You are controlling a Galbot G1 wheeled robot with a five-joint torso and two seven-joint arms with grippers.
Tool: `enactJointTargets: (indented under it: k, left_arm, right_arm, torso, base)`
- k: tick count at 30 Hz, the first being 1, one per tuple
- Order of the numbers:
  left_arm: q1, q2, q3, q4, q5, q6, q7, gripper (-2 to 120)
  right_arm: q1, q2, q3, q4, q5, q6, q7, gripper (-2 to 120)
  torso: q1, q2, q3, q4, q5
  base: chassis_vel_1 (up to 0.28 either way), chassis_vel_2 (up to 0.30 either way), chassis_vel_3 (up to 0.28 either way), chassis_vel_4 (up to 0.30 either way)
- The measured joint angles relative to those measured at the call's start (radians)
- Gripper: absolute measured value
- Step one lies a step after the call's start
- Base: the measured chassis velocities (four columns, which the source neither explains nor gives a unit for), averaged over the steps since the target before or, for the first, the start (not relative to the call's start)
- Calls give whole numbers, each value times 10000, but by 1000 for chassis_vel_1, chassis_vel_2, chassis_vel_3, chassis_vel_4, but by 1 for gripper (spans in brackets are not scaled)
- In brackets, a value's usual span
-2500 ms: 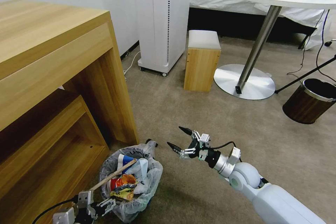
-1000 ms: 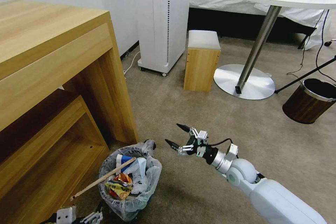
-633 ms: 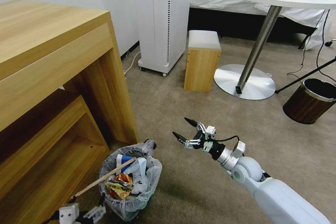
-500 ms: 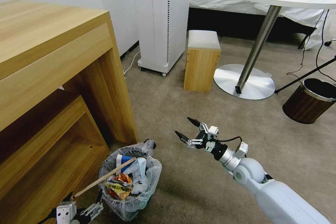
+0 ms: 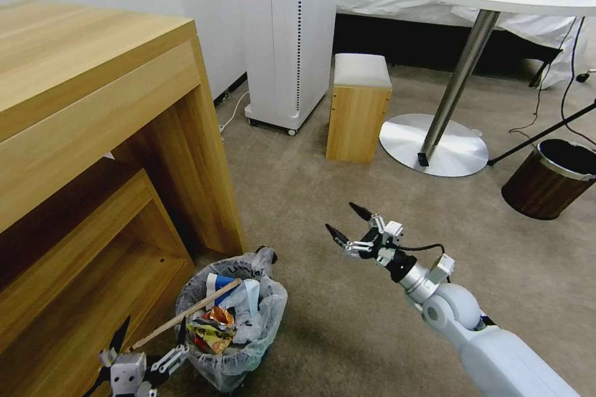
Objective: Pick up the trash bin and place the garbage on the floor into it.
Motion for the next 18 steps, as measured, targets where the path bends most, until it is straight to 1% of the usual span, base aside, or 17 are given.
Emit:
enactJointTargets:
  k: [1, 2, 3, 5, 6, 8, 10, 11, 13, 15, 17, 18]
  left_arm:
    - [-254, -77, -35, 25, 113, -53, 92, 100]
    - [-254, -77, -35, 25, 113, -53, 92, 100]
    - [-540, -136, -156, 40, 237, -127, 186, 100]
    - [-977, -290, -216, -2, 126, -76, 202, 100]
    - [-977, -290, -216, -2, 126, -76, 202, 100]
    - [-1253, -365, -244, -58, 71, 4, 187, 100]
    - [-1439, -451, -369, -22, 130, -40, 201, 100]
    - [-1439, -451, -369, -22, 130, -40, 201, 100]
    - [-1585, -543, -452, -81, -20, 21, 259, 100]
    - [-1603, -540, -453, -167, -54, 103, 285, 100]
    - [-1612, -380, -361, -457, 15, 452, 390, 100]
    - [-1604, -325, -320, -474, 45, 516, 405, 100]
  right_arm:
    - [-232, 174, 458, 111, -328, 25, 325, 100]
    - [-232, 174, 458, 111, -328, 25, 325, 100]
    - [-476, 428, 917, 180, -873, 26, 782, 100]
    - [-845, 1126, 1835, 206, -1873, 102, 1227, 100]
    - [-845, 1126, 1835, 206, -1873, 102, 1227, 100]
    - [-1248, 1681, 2359, 331, -2578, 299, 1777, 100]
    - [-1567, 1955, 2638, 499, -2970, 653, 2228, 100]
    - [-1567, 1955, 2638, 499, -2970, 653, 2228, 100]
    - [-2030, 2259, 3115, 804, -3563, 1080, 2417, 100]
    - [-2140, 2353, 3271, 907, -3762, 1202, 2416, 100]
    - [-2357, 2599, 3669, 1174, -4235, 1362, 2428, 100]
    - [-2405, 2655, 3733, 1248, -4309, 1368, 2464, 100]
  torso:
    - [-1, 0, 0, 1, -2]
    - [-1, 0, 0, 1, -2]
    - [0, 0, 0, 0, -3]
    - [0, 0, 0, -2, -4]
    - [0, 0, 0, -2, -4]
    - [0, 0, 0, -1, 3]
    - [-1, 0, 0, -1, -3]
    - [-1, 0, 0, -1, -3]
    - [-1, 0, 0, 0, -3]
    - [0, 0, -1, -1, -2]
    - [0, 0, 0, -2, -1]
    - [0, 0, 0, -1, -1]
  base:
    - [0, 0, 0, 0]
    - [0, 0, 0, 0]
    - [0, 0, 0, 0]
    - [0, 0, 0, 0]
    - [0, 0, 0, 0]
    - [0, 0, 0, 0]
    - [0, 0, 0, 0]
    - [0, 0, 0, 0]
    - [0, 0, 0, 0]
    - [0, 0, 0, 0]
    - [0, 0, 0, 0]
    - [0, 0, 0, 0]
